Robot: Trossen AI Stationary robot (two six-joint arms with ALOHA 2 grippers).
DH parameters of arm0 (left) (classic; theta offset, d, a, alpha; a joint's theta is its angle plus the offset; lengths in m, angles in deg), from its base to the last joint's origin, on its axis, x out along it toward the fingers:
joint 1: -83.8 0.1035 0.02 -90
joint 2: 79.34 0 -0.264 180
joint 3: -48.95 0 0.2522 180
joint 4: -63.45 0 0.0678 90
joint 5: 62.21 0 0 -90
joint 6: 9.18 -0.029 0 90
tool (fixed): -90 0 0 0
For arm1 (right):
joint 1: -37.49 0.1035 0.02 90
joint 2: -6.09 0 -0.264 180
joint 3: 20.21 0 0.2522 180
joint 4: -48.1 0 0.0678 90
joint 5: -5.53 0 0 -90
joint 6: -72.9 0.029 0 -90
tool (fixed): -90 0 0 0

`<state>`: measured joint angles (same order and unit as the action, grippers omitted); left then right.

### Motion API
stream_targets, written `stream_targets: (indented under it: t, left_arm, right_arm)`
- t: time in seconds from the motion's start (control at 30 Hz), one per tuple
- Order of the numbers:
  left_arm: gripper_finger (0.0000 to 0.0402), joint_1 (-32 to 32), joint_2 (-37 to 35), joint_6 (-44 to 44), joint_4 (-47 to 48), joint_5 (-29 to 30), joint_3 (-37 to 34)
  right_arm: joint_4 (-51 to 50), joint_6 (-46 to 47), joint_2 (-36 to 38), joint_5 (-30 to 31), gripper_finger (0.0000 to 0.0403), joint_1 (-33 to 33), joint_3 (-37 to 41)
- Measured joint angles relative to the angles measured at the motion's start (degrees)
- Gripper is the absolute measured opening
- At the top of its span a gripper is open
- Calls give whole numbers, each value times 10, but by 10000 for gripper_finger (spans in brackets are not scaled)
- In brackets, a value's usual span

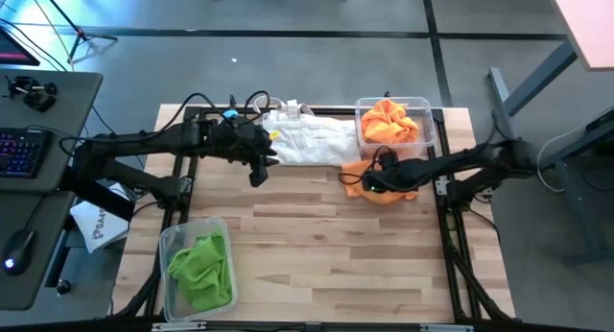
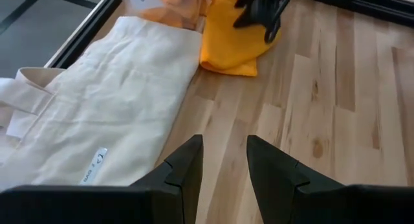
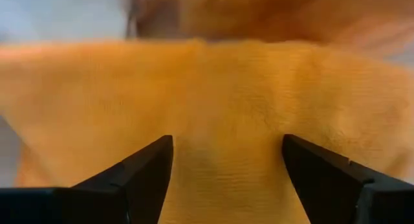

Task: Sort microfiber towel by color & place in baskets
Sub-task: Put the orange microfiber cloth into the top transparent bin

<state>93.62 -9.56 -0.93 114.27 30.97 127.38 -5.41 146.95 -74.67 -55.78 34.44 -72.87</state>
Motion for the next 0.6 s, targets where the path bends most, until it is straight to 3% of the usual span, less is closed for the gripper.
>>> stream_targets:
  t: [0.13,0.23,0.33,0.47,0.53,0.6]
  left_arm:
    - [110,0,0,-10,0,0,0]
    - [110,0,0,-14,0,0,0]
    - [110,0,0,-24,0,0,0]
    - [110,2,0,-26,0,0,0]
    - [110,3,0,-26,0,0,0]
    - [110,5,0,-28,-1,0,0]
  right_arm:
    - [55,9,-56,-40,285,0,7]
    - [50,13,-82,-57,258,0,-6]
    - [36,-13,-87,-93,185,2,-27]
    - [-14,-62,-67,-127,40,9,-77]
    - [-43,-92,-51,-123,17,8,-112]
    - [-91,-110,-35,-115,28,4,-155]
